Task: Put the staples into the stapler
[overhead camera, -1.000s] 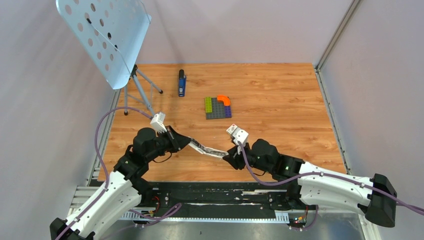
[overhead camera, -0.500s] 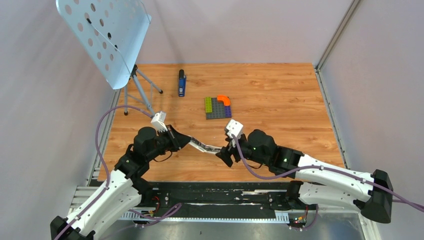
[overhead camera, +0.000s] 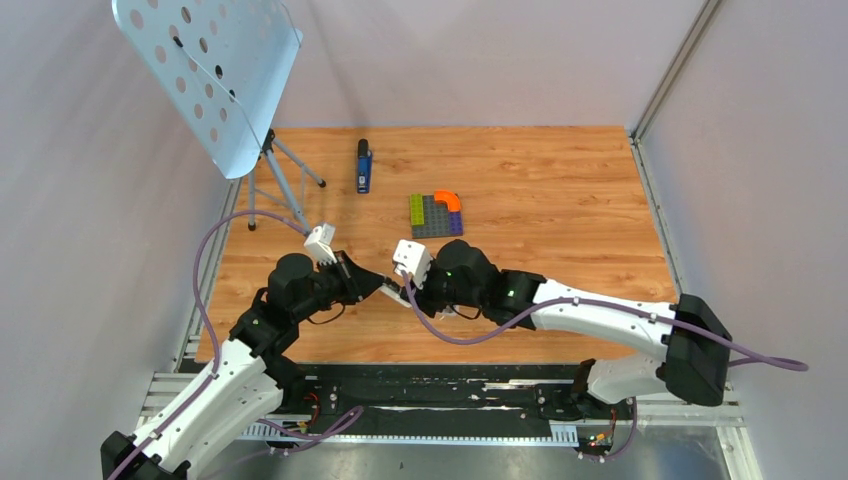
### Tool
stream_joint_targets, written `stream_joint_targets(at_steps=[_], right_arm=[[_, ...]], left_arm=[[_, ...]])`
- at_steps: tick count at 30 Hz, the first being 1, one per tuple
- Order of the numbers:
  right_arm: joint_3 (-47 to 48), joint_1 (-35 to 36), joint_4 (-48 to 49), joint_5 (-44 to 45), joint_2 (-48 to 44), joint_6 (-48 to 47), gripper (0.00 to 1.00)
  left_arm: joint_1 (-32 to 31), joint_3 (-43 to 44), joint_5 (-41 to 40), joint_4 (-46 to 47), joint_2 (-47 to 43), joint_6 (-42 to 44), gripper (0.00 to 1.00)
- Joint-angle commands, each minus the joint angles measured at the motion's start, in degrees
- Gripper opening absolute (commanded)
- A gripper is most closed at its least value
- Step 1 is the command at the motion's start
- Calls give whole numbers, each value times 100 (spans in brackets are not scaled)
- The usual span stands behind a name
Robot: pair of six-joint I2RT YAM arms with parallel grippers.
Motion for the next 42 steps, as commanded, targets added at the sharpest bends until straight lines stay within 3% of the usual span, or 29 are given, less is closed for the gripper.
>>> stream_joint_targets(at_steps=[1, 7, 14, 15, 19, 22, 30, 42], right_arm=[[355, -33, -20, -299, 332, -428, 54], [501, -113, -15, -798, 646, -446, 46], [392, -177, 120, -844, 484, -648, 14], [363, -199, 85, -790, 405, -701, 12], [69, -486, -195, -663, -2, -882, 8], [-4, -828, -631, -692, -279, -1097, 8], [870, -2129, -3219, -425, -44, -2902, 9], [1629, -3407, -4582, -199, 1252, -4592, 2]], left_arm=[[40, 87, 259, 213, -115, 16, 0], [42, -1, 376, 320, -223, 35, 0], [41, 70, 398, 219, -154, 36, 0], [38, 112, 354, 128, -148, 40, 6], [45, 457, 328, -343, -150, 175, 53], [39, 675, 227, -701, -243, 306, 73], [40, 662, 9, -1102, -400, 666, 99], [38, 733, -10, -1398, -360, 1086, 100]])
